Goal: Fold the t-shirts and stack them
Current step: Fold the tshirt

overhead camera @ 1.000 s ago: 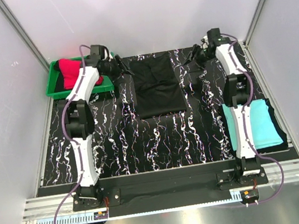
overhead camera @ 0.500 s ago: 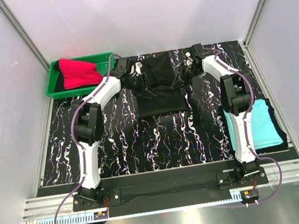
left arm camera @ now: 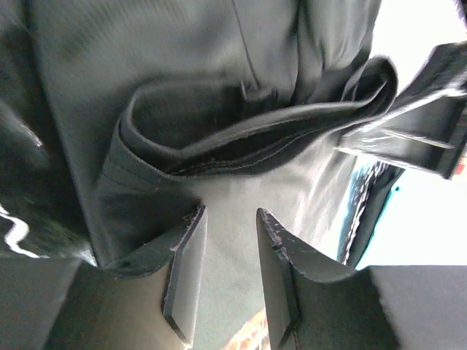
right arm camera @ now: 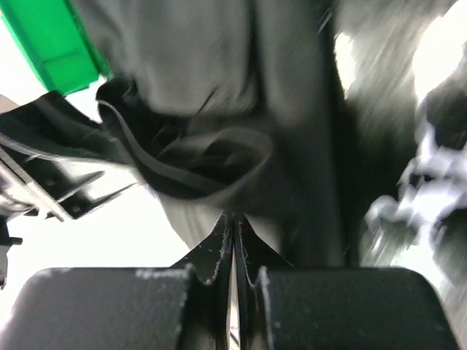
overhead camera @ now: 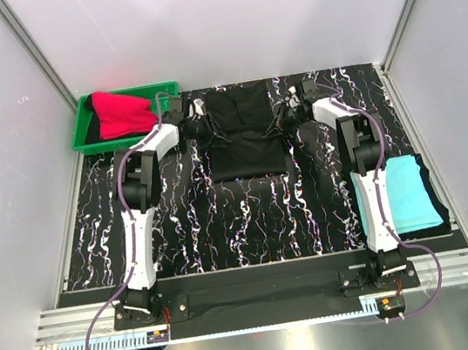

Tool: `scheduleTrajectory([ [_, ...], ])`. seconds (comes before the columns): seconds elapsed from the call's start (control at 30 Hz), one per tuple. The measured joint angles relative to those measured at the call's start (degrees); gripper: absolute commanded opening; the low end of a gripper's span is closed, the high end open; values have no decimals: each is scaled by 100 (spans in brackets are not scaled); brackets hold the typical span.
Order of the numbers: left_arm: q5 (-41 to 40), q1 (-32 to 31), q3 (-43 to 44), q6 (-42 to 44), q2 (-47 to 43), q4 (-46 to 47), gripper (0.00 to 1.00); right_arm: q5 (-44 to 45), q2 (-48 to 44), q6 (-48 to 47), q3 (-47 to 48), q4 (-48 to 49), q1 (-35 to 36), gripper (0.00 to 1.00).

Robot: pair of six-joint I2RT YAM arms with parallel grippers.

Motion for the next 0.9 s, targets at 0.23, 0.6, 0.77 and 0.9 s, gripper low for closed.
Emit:
scheduleTrajectory([
  [0.23, 164, 192, 339, -356, 380, 610, 39, -308, 675, 273, 614, 258, -136, 6],
  [0.6, 328, 415, 1235, -957, 1040, 1029, 39, -361, 1410, 1220, 1740, 459, -557, 11],
  [0.77, 361, 494, 1239, -1060, 1027, 1038, 40, -369, 1589, 1788, 2146, 450, -584, 15],
  [0.9, 358, 494, 986, -1056, 772, 973, 41, -459, 1526, 2033, 2247, 481, -614, 21],
])
